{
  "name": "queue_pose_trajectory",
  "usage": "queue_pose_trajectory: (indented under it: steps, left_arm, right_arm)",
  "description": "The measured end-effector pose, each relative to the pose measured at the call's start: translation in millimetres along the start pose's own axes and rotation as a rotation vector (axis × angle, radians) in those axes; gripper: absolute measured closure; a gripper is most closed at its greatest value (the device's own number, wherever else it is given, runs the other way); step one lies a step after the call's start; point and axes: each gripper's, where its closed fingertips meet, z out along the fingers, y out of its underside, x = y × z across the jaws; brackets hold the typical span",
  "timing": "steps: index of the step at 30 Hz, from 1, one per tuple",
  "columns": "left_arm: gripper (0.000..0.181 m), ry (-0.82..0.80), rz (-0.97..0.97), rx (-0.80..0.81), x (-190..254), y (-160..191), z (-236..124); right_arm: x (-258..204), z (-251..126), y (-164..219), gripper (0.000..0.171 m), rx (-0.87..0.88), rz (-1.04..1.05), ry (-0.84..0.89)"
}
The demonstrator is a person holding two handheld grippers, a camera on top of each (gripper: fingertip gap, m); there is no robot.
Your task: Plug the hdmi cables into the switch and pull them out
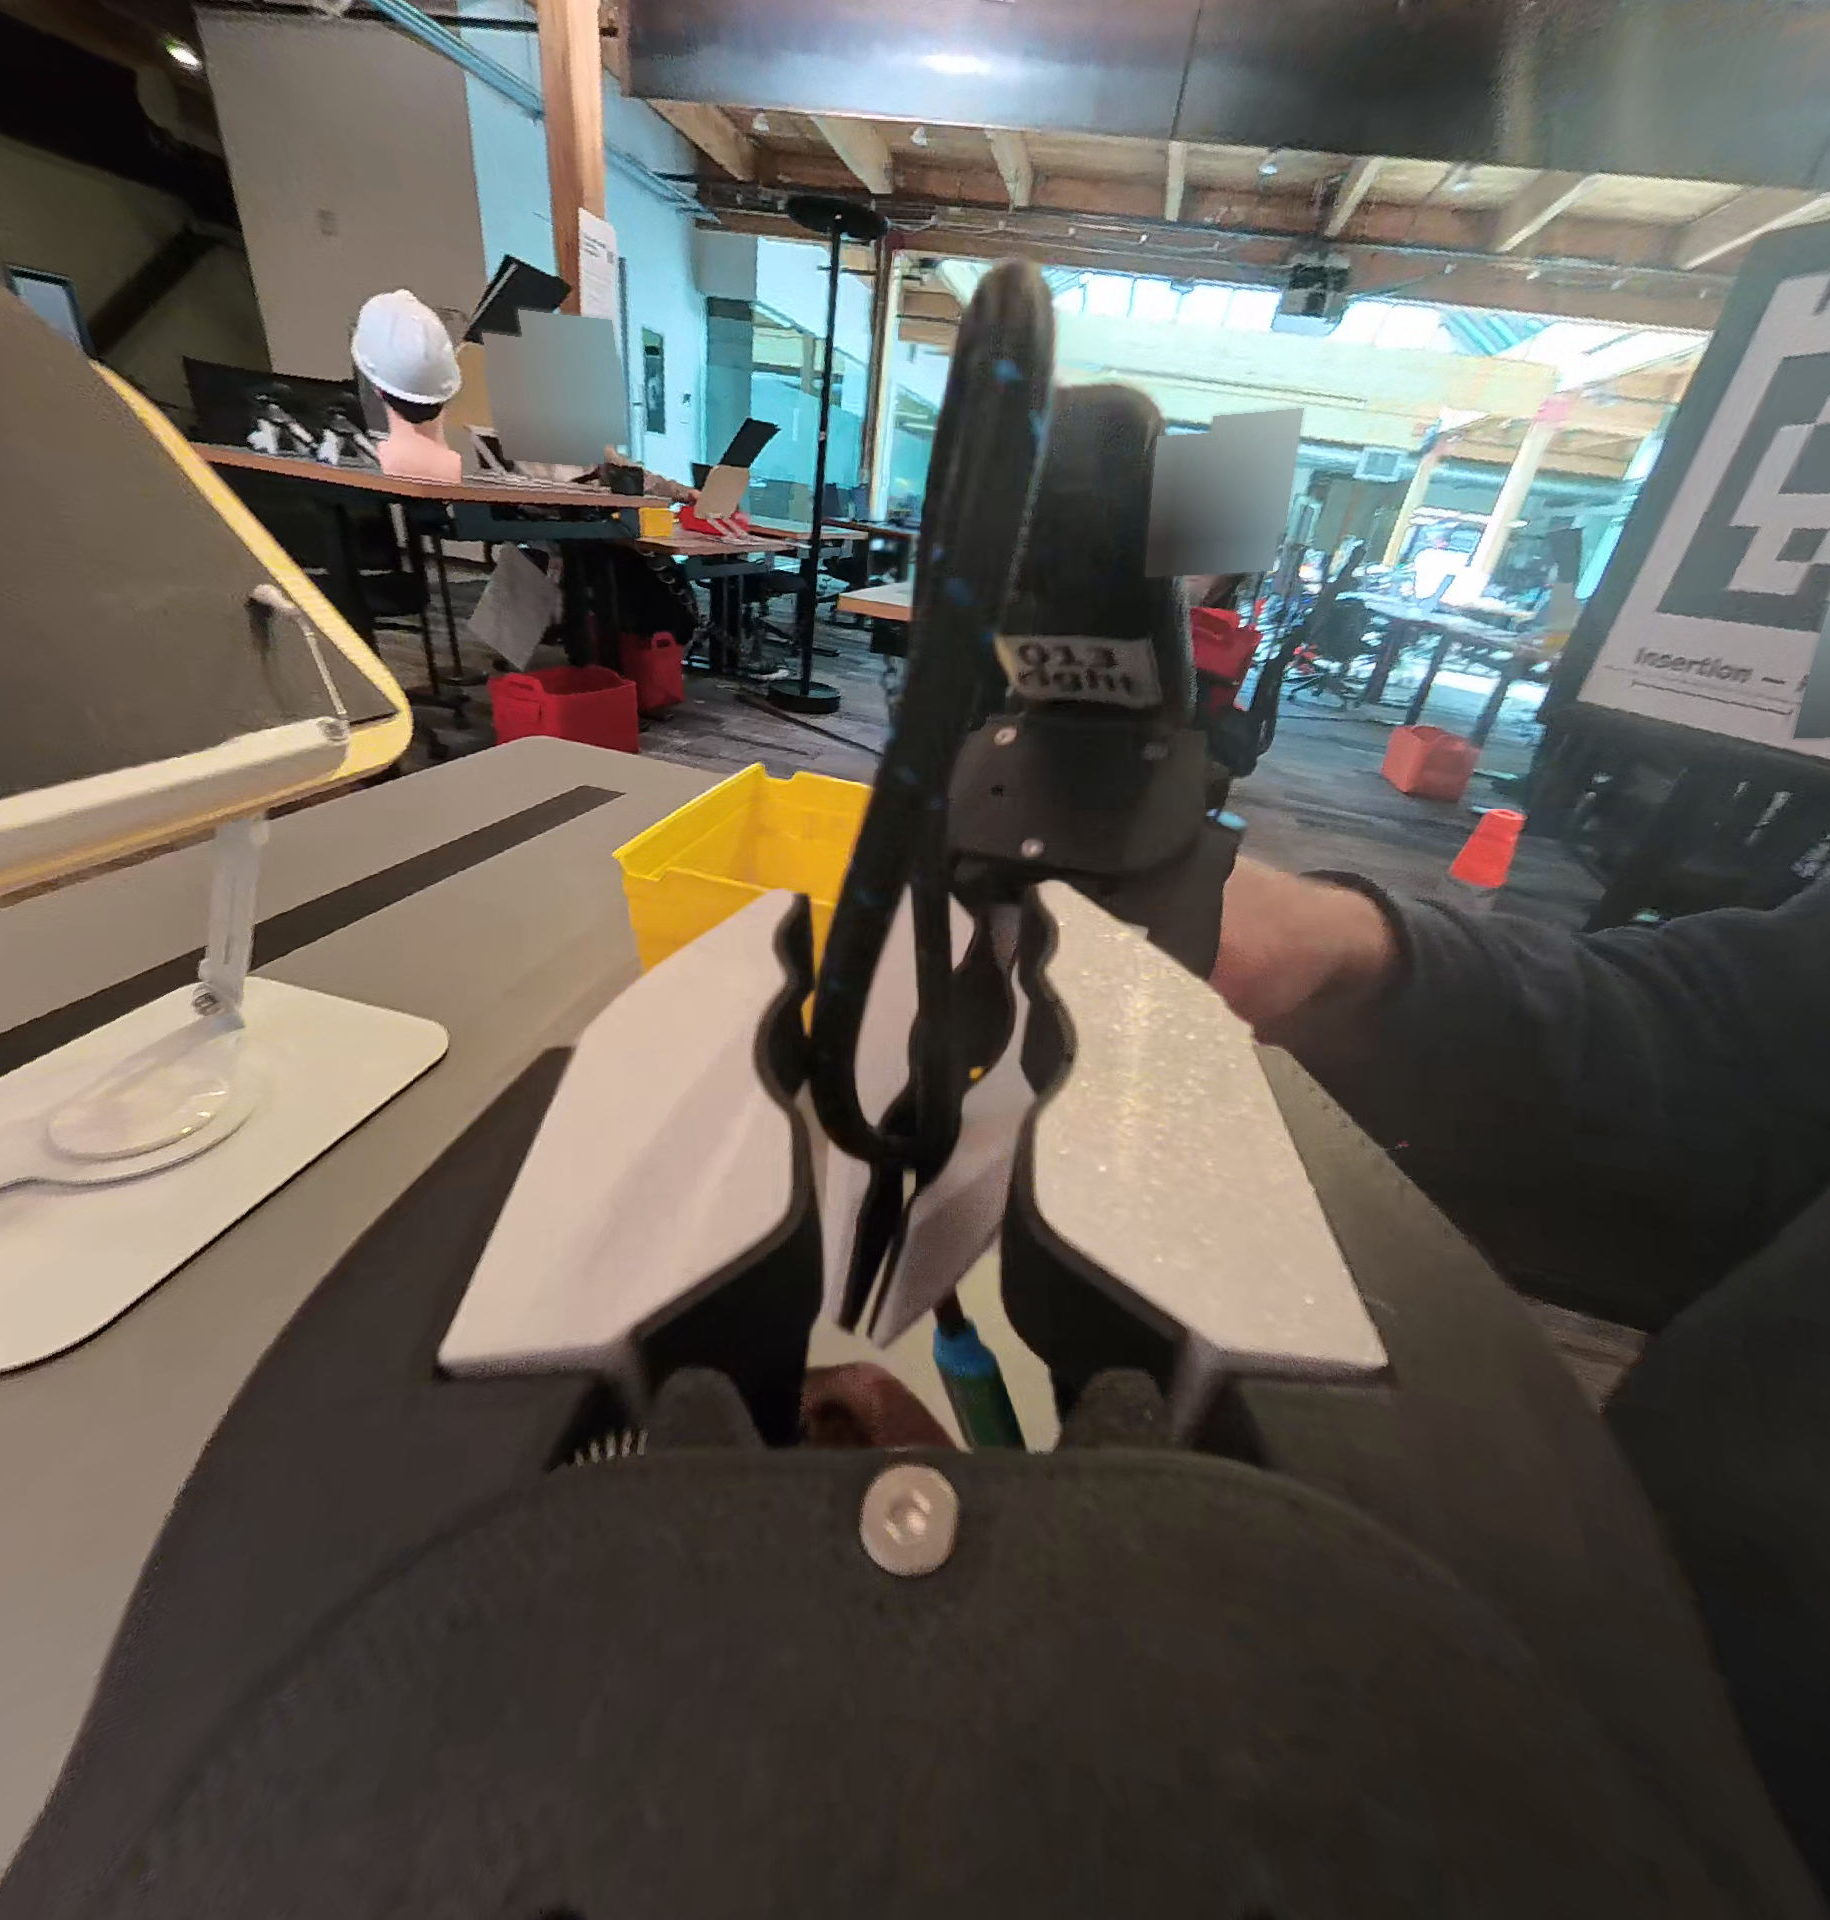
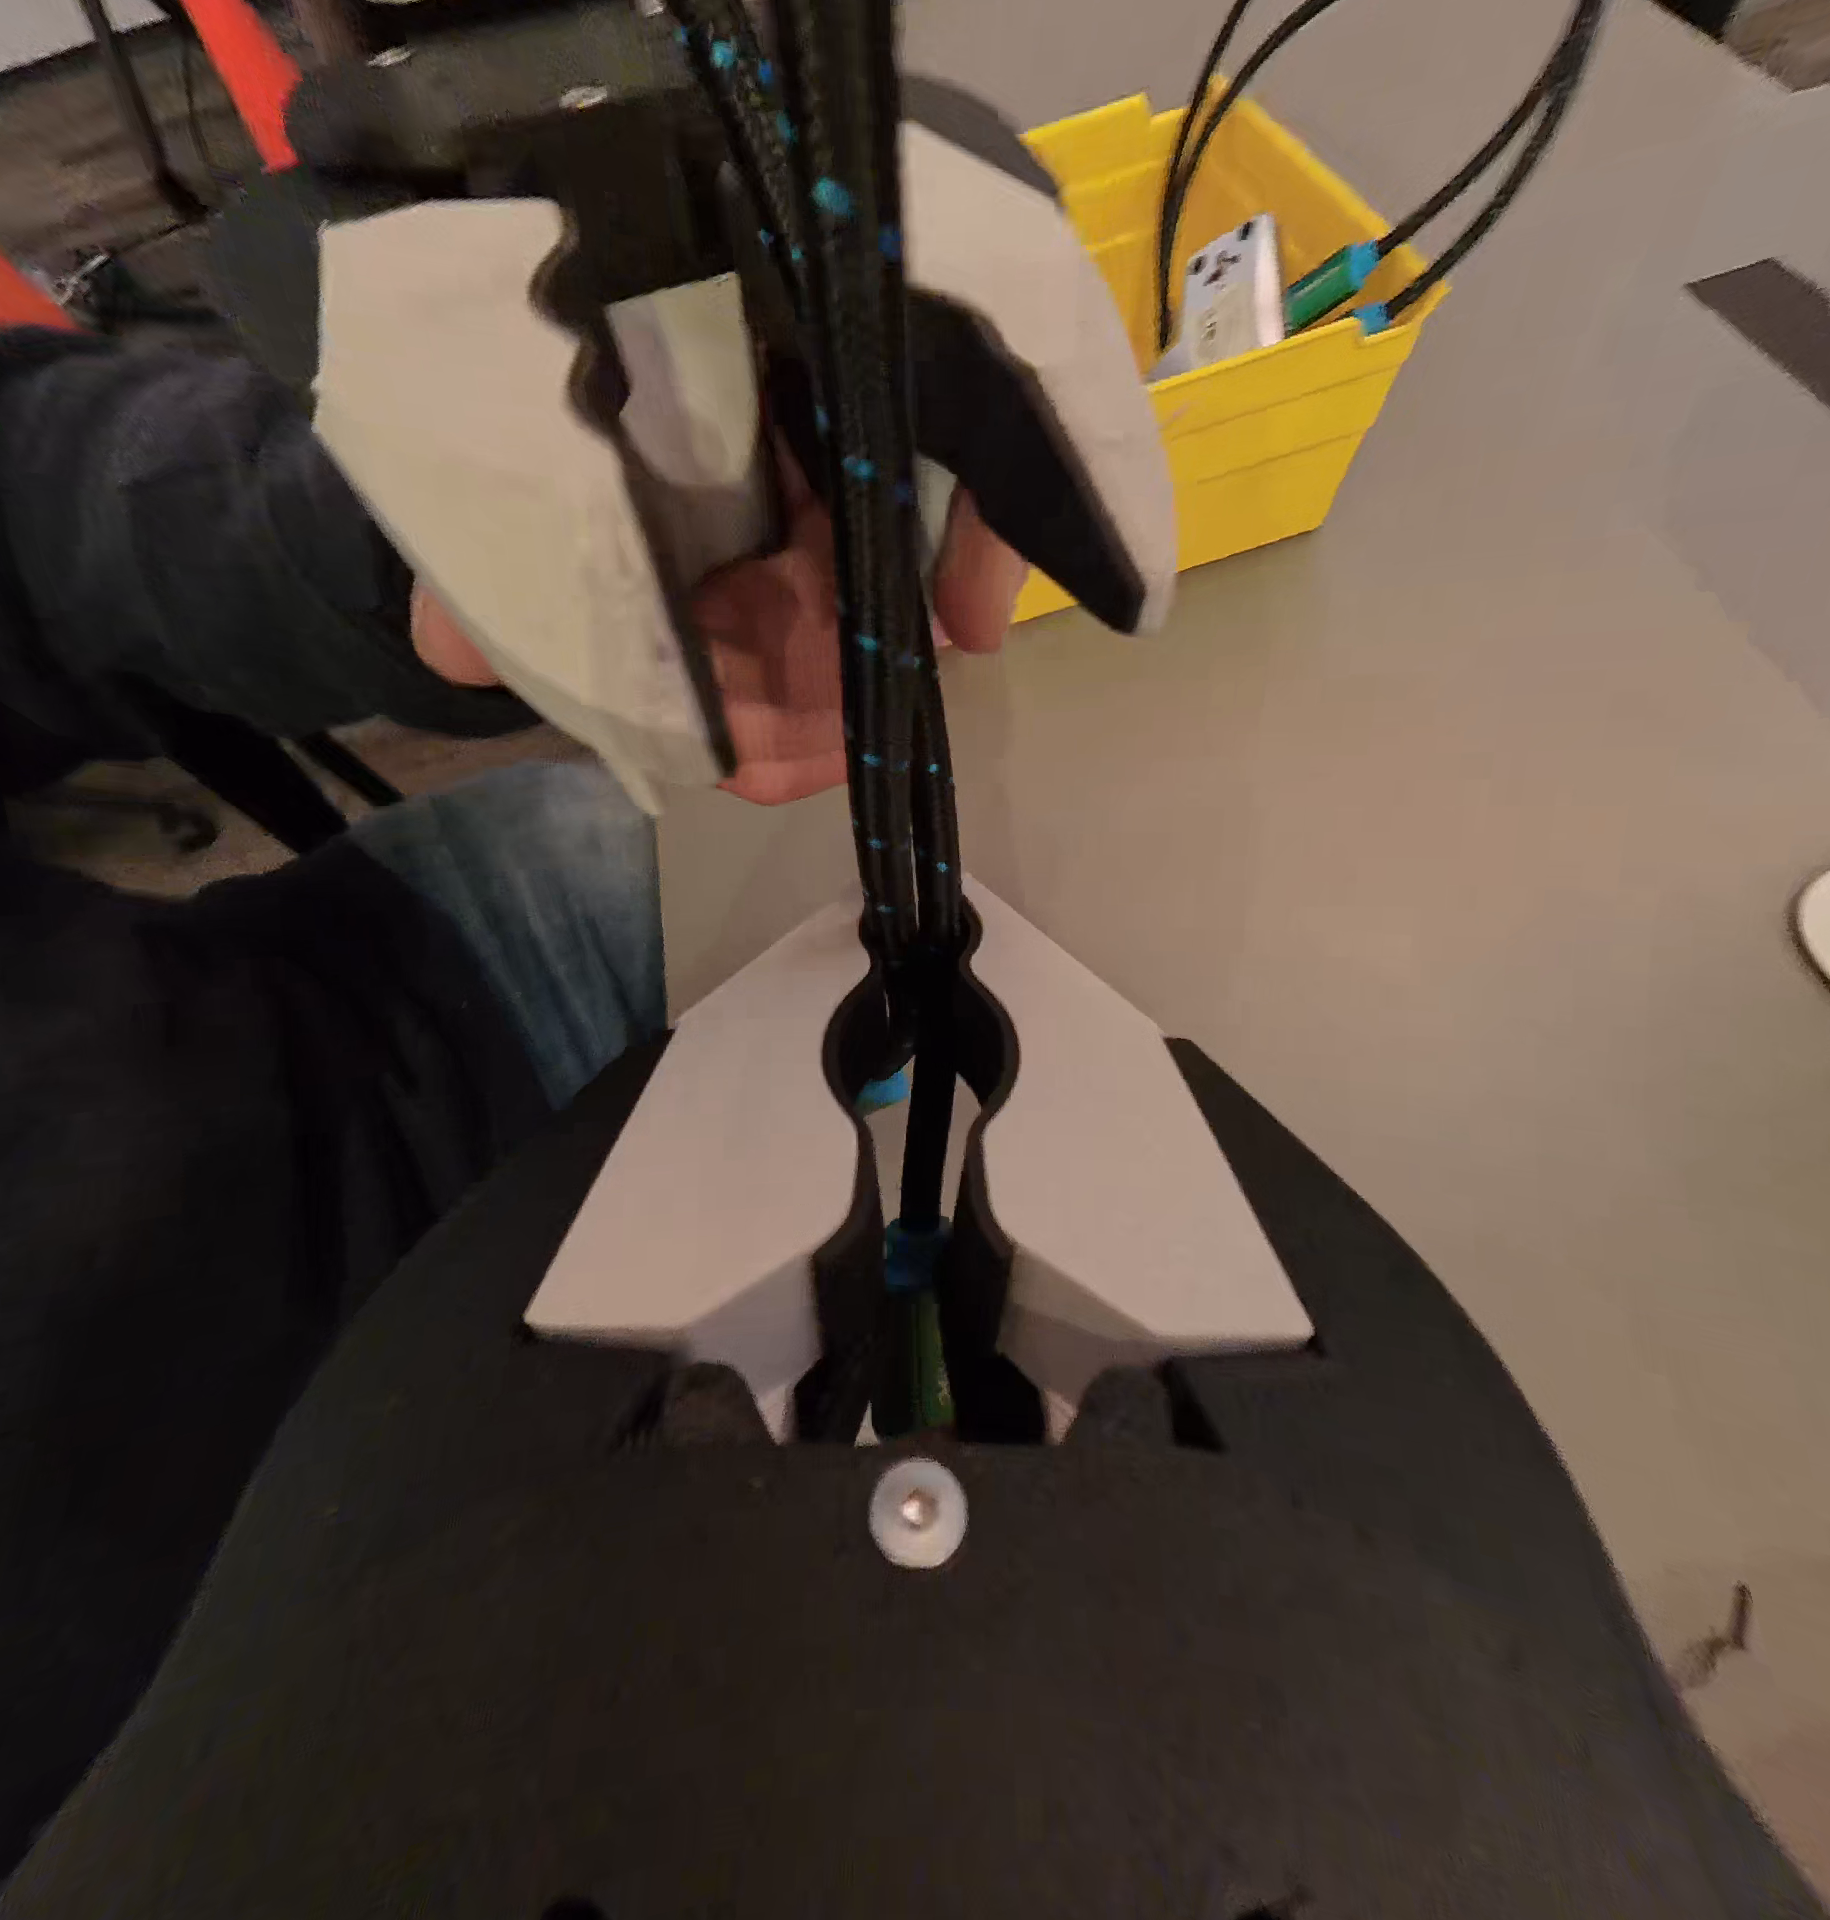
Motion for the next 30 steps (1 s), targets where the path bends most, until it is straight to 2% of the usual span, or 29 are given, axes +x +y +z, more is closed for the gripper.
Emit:
queue_pose_trajectory:
  steps: [3, 6, 7, 12, 14, 15, 17, 18, 20, 23, 26, 30]
  left_arm:
    - [0.121, -0.060, 0.027, -0.062, -3.3, 14.1, 3.7]
    - [0.099, -0.164, 0.064, -0.095, -6.3, 22.2, 11.8]
    - [0.099, -0.224, 0.084, -0.091, -10.6, 21.4, 12.8]
    - [0.132, -0.390, 0.050, 0.023, -26.4, 10.1, 6.4]
    - [0.136, -0.413, 0.048, 0.044, -28.1, 7.8, 3.1]
    - [0.143, -0.419, 0.038, 0.065, -28.1, 5.1, 0.6]
    - [0.169, -0.414, 0.015, 0.098, -25.8, -0.2, -2.9]
    - [0.172, -0.406, 0.016, 0.103, -23.4, -1.8, -2.2]
    - [0.173, -0.407, 0.034, 0.096, -22.8, -3.1, -2.4]
    - [0.174, -0.380, -0.068, 0.118, -27.1, -3.0, -4.7]
    - [0.175, -0.379, -0.181, 0.156, -34.0, -4.9, -8.4]
    - [0.175, -0.374, -0.296, 0.191, -38.7, -5.6, -10.7]
  right_arm:
    - [15.0, -5.2, -0.2, 0.168, 0.002, -0.008, 0.101]
    - [35.0, -11.5, 2.5, 0.169, -0.063, -0.100, 0.305]
    - [37.0, -12.8, 0.5, 0.169, -0.069, -0.125, 0.348]
    - [36.0, -12.5, -10.8, 0.170, -0.076, -0.216, 0.482]
    - [36.2, -11.9, -13.7, 0.170, -0.092, -0.260, 0.535]
    - [35.2, -11.9, -16.6, 0.170, -0.078, -0.263, 0.537]
    - [31.9, -11.2, -20.7, 0.169, -0.050, -0.255, 0.514]
    - [30.5, -10.5, -21.9, 0.168, -0.040, -0.248, 0.505]
    - [29.0, -9.6, -23.7, 0.168, -0.016, -0.234, 0.491]
    - [29.6, -9.3, -26.2, 0.167, 0.005, -0.215, 0.482]
    - [31.9, -16.7, -32.7, 0.152, 0.004, -0.308, 0.591]
    - [35.8, -26.7, -39.2, 0.137, -0.104, -0.535, 0.817]
